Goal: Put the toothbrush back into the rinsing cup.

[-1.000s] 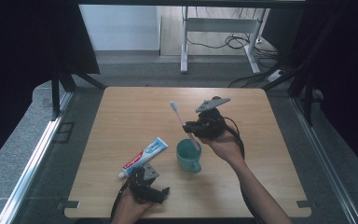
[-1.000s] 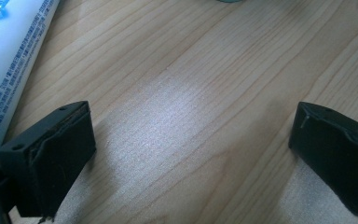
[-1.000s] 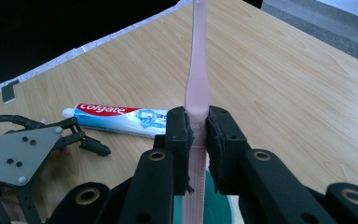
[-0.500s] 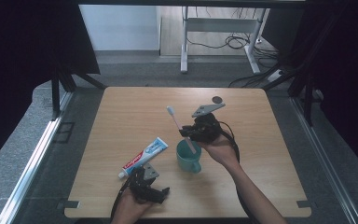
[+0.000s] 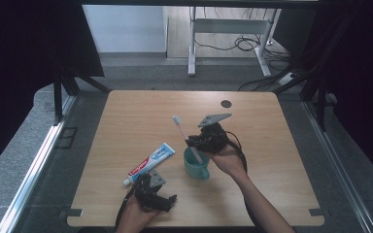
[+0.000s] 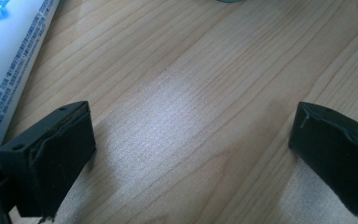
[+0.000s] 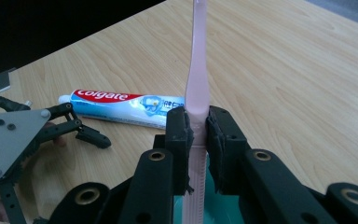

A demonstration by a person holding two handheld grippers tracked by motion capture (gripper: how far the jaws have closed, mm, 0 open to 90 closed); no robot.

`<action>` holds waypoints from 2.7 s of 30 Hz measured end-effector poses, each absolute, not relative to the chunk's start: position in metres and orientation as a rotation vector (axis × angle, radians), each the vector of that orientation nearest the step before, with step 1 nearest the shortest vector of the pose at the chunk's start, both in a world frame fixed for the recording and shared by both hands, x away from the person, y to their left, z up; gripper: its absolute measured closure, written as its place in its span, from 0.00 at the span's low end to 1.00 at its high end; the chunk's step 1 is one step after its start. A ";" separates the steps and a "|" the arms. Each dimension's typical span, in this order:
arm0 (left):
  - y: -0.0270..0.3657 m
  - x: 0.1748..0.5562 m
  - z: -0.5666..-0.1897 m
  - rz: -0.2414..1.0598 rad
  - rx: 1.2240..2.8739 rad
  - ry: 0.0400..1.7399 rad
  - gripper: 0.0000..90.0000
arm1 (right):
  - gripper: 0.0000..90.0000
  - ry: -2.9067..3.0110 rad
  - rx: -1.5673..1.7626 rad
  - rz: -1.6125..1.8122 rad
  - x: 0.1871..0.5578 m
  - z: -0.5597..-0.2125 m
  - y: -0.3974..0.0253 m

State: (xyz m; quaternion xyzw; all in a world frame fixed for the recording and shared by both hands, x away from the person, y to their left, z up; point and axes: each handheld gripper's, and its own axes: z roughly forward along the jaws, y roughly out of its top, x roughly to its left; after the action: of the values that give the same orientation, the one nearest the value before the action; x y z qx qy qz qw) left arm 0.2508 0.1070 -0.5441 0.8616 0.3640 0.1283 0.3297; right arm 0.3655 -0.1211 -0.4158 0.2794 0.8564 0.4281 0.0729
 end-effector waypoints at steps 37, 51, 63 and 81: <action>0.107 0.251 -0.544 0.331 2.251 0.954 0.00 | 0.86 2.641 0.907 1.246 0.359 -0.461 -0.129; 0.107 0.251 -0.544 0.332 2.251 0.954 0.00 | 0.83 2.661 0.916 1.216 0.359 -0.469 -0.132; 0.107 0.251 -0.544 0.332 2.253 0.952 0.00 | 0.75 2.662 0.889 1.201 0.356 -0.463 -0.131; 0.107 0.251 -0.544 0.333 2.249 0.954 0.00 | 0.41 2.666 0.821 1.159 0.346 -0.440 -0.138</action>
State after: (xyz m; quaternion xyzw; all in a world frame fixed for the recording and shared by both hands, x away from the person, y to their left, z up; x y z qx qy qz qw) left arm 0.2507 0.1068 -0.5442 0.8606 0.3651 0.1274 0.3314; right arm 0.3456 -0.1383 -0.4403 0.2713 0.8810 0.3829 0.0605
